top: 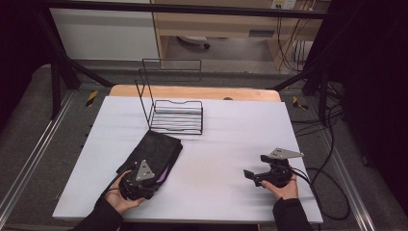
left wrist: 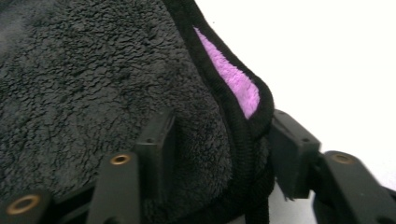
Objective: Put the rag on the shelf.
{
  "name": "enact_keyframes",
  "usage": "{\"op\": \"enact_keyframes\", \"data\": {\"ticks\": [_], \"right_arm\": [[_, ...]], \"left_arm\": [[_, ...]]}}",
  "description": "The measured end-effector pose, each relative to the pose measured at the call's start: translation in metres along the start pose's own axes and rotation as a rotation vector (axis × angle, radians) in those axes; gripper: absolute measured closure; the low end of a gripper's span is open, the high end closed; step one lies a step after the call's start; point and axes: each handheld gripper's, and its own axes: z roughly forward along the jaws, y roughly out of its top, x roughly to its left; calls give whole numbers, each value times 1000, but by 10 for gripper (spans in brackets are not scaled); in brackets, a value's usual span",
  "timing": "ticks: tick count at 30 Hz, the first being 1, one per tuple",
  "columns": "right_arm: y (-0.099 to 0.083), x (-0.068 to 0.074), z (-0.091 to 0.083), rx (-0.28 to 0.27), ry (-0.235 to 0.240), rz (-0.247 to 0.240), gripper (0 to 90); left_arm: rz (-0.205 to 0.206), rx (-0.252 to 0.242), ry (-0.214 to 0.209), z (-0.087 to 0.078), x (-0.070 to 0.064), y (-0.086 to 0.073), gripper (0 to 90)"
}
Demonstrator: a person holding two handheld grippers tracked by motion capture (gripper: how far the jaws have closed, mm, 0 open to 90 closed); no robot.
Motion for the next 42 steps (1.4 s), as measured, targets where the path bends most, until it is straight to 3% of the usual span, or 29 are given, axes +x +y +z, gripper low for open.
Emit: {"op": "enact_keyframes", "data": {"ticks": [2,8,14,25,42], "right_arm": [[0,0,0,2,1,2,15],[0,0,1,6,2,4,16],[0,0,1,6,2,0,17],[0,-1,2,9,6,-3,19],[0,-1,3,17,5,1,20]], "left_arm": [[-13,-6,1,0,3,0,577],[-79,-19,-50,-2,16,-1,683],[-101,-19,-74,-3,20,0,725],[-189,-47,-134,-8,27,4,761],[-222,-102,-183,-7,13,24,765]]}}
